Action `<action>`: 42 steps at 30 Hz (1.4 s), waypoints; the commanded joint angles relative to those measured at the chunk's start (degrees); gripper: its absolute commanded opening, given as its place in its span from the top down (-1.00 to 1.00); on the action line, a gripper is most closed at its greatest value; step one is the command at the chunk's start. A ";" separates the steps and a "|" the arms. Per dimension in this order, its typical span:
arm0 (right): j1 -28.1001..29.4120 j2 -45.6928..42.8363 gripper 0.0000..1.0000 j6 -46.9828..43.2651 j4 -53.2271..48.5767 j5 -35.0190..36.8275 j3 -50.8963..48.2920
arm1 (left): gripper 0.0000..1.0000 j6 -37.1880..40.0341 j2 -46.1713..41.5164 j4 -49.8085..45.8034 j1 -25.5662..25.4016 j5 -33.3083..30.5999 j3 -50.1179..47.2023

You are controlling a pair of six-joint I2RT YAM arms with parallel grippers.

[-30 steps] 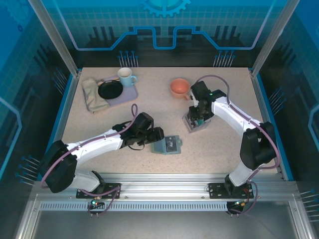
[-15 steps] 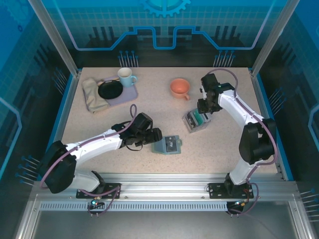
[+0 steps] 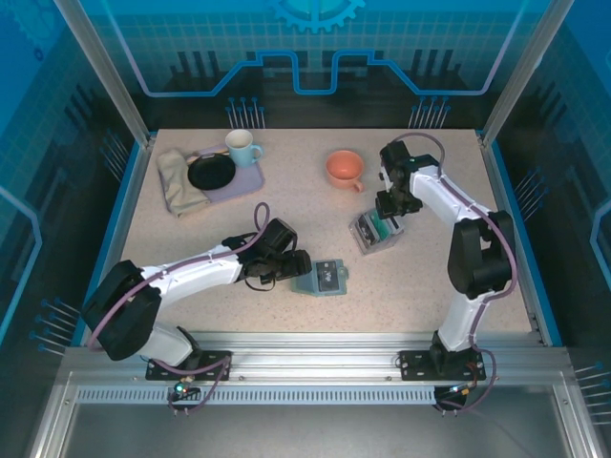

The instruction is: Put the credit cards into the card holder

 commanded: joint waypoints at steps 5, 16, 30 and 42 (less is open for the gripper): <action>-0.88 3.54 -0.05 -1.64 -1.65 3.73 2.38 | -0.61 0.82 1.01 0.16 0.39 1.50 1.33; -0.93 5.12 0.16 -0.92 -2.61 -3.06 0.64 | -0.59 0.67 1.20 0.44 0.41 1.75 1.17; 2.50 1.01 0.19 1.92 -3.05 -10.96 -2.12 | -0.59 0.36 0.74 0.38 0.39 1.62 0.80; 3.62 -0.73 0.05 -0.39 -3.98 0.35 -1.52 | -0.57 0.37 0.61 0.70 0.45 1.56 0.60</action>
